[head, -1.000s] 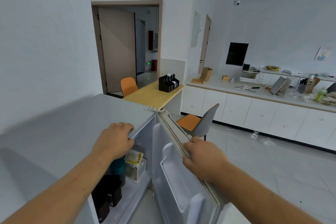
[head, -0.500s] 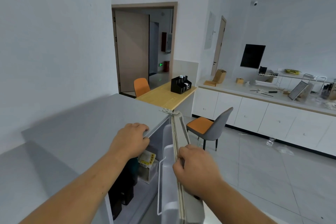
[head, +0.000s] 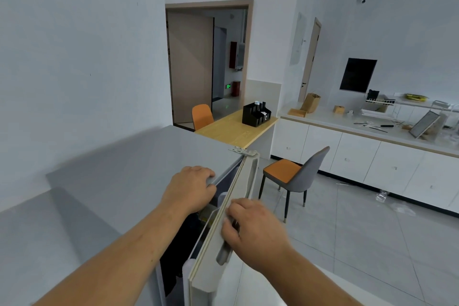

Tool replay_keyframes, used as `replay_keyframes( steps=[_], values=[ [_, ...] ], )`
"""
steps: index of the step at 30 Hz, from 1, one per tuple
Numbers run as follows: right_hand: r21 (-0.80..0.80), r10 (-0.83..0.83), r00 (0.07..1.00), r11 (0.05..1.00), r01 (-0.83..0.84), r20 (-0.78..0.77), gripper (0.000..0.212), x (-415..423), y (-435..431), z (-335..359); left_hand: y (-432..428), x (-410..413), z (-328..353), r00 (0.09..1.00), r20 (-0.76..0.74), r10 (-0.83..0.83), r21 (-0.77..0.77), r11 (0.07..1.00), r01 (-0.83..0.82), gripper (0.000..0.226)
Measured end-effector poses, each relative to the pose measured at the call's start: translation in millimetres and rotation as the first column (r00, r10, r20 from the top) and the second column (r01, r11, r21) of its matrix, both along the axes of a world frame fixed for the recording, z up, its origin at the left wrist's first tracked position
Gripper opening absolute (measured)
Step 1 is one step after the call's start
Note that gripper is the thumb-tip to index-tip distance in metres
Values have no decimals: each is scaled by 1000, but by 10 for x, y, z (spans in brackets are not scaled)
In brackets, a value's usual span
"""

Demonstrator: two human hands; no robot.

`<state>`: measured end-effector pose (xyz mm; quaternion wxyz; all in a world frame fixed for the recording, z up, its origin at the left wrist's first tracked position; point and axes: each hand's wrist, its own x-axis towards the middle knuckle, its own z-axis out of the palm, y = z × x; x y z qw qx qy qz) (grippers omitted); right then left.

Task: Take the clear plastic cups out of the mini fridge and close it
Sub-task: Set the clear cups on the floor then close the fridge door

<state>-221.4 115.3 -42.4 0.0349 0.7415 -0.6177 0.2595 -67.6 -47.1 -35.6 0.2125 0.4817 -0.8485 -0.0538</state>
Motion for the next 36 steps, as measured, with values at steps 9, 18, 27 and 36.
replay_keyframes(
  steps=[9, 18, 27, 36],
  values=[
    [4, -17, 1000, 1000, 17, -3, 33, 130, -110, -14, -12, -5, 0, 999, -37, 2, 17, 1000, -1, 47],
    [-12, 5, 1000, 1000, -5, -22, 32, 263, -260, -38, -53, -2, 72, 991, -88, -103, 194, 974, 118, 81],
    [-17, -1, 1000, 1000, 1, -29, 29, 395, -398, -60, -160, -2, 84, 991, -64, -120, 145, 981, 128, 53],
    [-15, -3, 1000, 1000, 3, -25, 23, 378, -407, -90, -145, -18, 82, 991, -61, -119, 117, 985, 126, 55]
  ],
)
